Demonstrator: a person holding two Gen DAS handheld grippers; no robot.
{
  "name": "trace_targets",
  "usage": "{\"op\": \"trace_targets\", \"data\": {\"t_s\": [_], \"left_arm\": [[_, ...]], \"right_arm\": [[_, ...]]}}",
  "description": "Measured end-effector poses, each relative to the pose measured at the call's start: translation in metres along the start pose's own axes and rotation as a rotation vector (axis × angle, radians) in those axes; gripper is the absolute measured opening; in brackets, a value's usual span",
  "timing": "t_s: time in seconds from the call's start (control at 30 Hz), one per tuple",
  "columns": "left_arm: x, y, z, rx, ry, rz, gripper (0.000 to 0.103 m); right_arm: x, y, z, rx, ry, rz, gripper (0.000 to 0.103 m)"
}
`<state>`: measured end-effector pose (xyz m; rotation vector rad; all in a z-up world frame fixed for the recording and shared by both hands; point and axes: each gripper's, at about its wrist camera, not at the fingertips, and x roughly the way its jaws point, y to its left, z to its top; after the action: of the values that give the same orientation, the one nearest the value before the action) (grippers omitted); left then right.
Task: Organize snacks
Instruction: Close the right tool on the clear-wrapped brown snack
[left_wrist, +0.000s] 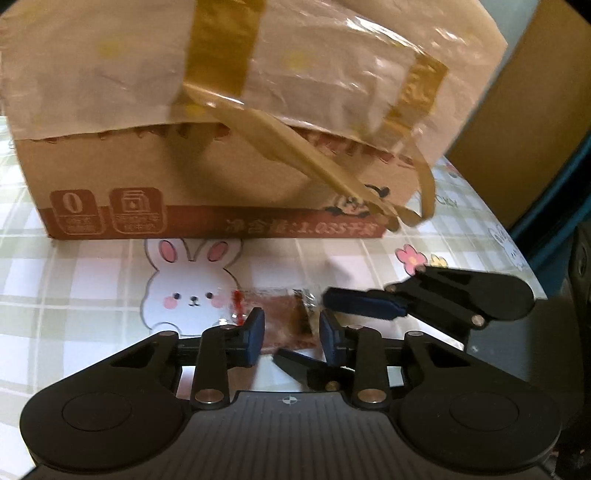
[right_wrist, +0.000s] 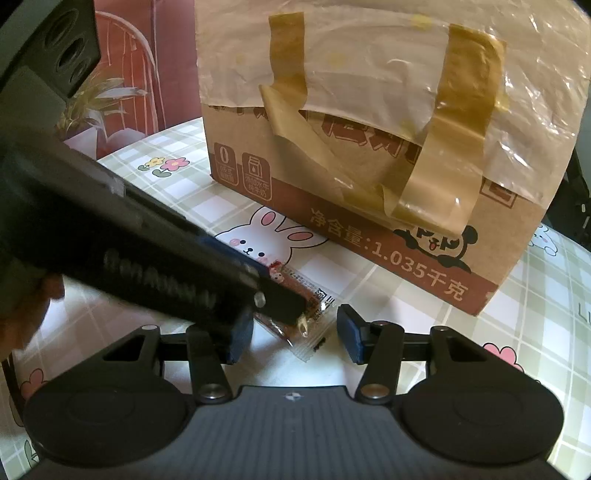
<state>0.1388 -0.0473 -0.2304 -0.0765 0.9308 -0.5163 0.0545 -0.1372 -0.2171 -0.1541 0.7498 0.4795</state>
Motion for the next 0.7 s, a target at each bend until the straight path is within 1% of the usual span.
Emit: {"op": "trace_targets", "data": {"t_s": [0.07,0.17,0.27,0.4,0.63,0.7], "left_arm": [[-0.005,0.007,0.002,-0.021,-0.015,0.010,0.034],[-0.014,0.020,0.004,-0.038,-0.039,0.030,0.034],[-0.019,0.030,0.003,-0.049,-0.047,0.051,0.034],[-0.019,0.039,0.000,-0.065,-0.037,0.061,0.034],[-0.019,0.037,-0.006,-0.034,-0.024,0.056,0.034],[-0.016,0.038,-0.009,-0.035,-0.014,0.055,0.034]], "right_arm": [[-0.001,-0.002,0.001,-0.001,0.005,0.007,0.050],[-0.007,-0.008,0.003,0.029,-0.011,0.007,0.050],[-0.011,-0.017,0.004,0.070,-0.023,-0.011,0.050],[-0.002,-0.017,0.003,0.058,0.021,-0.035,0.050],[0.004,-0.009,0.003,0.049,-0.002,-0.025,0.050],[0.006,-0.010,0.003,0.051,-0.006,-0.009,0.050]]}}
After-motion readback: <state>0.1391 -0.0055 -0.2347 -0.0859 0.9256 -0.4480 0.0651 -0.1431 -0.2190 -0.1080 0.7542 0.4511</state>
